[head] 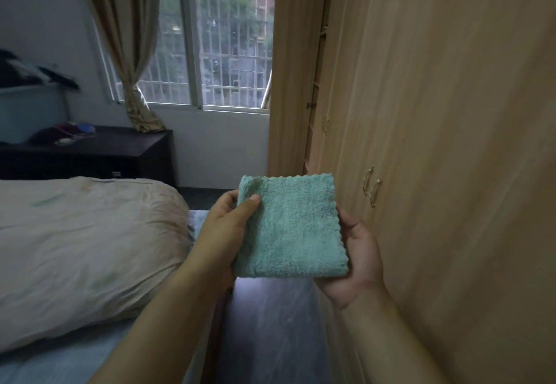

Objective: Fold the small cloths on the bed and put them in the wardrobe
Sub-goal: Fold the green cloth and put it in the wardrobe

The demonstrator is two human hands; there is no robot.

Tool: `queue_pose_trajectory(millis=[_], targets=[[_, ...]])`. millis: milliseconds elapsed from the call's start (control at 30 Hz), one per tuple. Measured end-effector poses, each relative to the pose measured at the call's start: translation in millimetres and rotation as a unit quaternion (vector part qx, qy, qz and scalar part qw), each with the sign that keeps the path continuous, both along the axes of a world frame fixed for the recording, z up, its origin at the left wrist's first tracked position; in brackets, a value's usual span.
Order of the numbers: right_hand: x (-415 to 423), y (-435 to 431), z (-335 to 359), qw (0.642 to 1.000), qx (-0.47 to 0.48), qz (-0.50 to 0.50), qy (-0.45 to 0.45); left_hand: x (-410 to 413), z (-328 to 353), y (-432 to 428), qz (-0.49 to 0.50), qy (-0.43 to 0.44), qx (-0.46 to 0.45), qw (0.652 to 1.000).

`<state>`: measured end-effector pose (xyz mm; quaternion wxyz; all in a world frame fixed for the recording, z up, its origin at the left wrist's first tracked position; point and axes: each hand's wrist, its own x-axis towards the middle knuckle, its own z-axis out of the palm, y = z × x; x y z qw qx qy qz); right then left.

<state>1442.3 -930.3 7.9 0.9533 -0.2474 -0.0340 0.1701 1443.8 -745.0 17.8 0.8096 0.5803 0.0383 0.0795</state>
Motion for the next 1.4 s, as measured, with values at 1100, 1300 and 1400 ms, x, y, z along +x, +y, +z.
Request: queue_pose_trajectory(millis=[1100, 1300, 1400], targets=[[562, 112, -16, 0.998, -0.053, 0.018, 0.002, 559, -25, 107, 0.010, 0.014, -0.033, 0.999], [682, 92, -3, 0.997, -0.044, 0.062, -0.018, 674, -19, 89, 0.006, 0.008, -0.059, 0.998], [735, 93, -1, 0.993, -0.040, 0.101, -0.043, 724, -17, 90, 0.012, 0.018, -0.059, 0.998]])
